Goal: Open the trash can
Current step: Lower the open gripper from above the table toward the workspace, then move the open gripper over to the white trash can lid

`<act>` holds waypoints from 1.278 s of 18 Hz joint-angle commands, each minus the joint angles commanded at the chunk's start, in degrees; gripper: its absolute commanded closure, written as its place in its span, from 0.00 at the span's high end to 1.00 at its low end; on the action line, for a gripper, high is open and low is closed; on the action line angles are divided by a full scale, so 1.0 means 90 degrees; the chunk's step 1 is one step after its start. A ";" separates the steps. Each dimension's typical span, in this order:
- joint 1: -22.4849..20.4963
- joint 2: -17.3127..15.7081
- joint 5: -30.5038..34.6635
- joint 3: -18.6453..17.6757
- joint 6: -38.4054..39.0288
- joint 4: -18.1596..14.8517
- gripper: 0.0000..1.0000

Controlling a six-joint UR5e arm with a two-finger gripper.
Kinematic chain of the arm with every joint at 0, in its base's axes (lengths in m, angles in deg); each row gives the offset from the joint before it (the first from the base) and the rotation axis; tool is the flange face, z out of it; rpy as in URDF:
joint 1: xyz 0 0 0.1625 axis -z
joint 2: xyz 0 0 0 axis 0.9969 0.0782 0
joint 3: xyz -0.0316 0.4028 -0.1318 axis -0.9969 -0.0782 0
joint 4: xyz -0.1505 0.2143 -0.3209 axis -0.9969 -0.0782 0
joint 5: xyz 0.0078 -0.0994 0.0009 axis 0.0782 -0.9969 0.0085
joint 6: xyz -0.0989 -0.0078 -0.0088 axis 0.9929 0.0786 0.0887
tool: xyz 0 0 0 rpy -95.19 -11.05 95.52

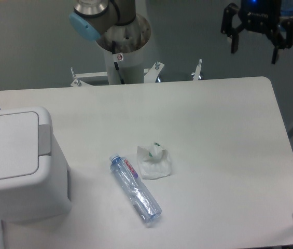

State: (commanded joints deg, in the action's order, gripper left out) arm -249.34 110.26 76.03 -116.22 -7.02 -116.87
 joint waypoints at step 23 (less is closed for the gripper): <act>0.2558 0.0557 -0.1149 -0.0107 0.7154 0.1025 1.00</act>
State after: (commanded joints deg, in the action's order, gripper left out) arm -226.32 115.27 65.69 -117.18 57.37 -107.64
